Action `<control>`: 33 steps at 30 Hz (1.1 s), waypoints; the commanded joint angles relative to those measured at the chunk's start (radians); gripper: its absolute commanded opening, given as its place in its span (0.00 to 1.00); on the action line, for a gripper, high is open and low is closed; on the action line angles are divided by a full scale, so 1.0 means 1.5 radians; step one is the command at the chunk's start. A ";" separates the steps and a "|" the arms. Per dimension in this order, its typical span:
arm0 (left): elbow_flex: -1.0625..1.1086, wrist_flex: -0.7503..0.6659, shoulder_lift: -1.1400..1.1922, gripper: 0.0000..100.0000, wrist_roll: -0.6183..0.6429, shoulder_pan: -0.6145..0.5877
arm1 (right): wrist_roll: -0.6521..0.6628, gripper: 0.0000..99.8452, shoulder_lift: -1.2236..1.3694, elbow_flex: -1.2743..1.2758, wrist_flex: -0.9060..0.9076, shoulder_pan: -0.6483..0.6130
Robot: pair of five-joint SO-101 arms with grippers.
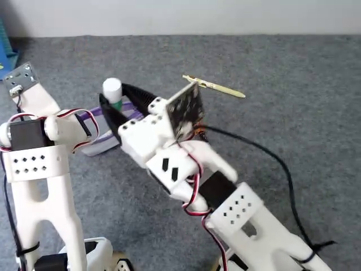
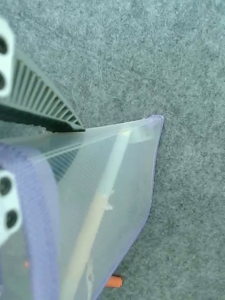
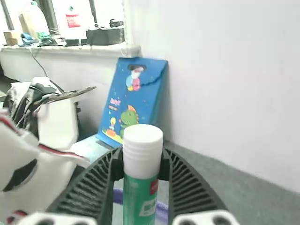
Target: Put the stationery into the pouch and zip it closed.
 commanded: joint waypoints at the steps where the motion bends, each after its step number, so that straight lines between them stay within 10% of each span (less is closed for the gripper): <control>1: -0.004 0.009 0.024 0.01 0.005 -0.002 | 0.014 0.01 -0.011 0.004 -0.065 -0.006; 13: -0.003 0.007 0.024 0.01 0.005 -0.002 | 0.013 0.01 0.094 0.006 -0.054 -0.009; 20: -0.003 0.007 0.024 0.01 0.005 -0.002 | -0.054 0.21 0.070 -0.083 0.126 -0.002; 33: -0.003 0.007 0.024 0.01 0.005 -0.002 | -0.102 0.21 0.125 -0.232 0.577 0.291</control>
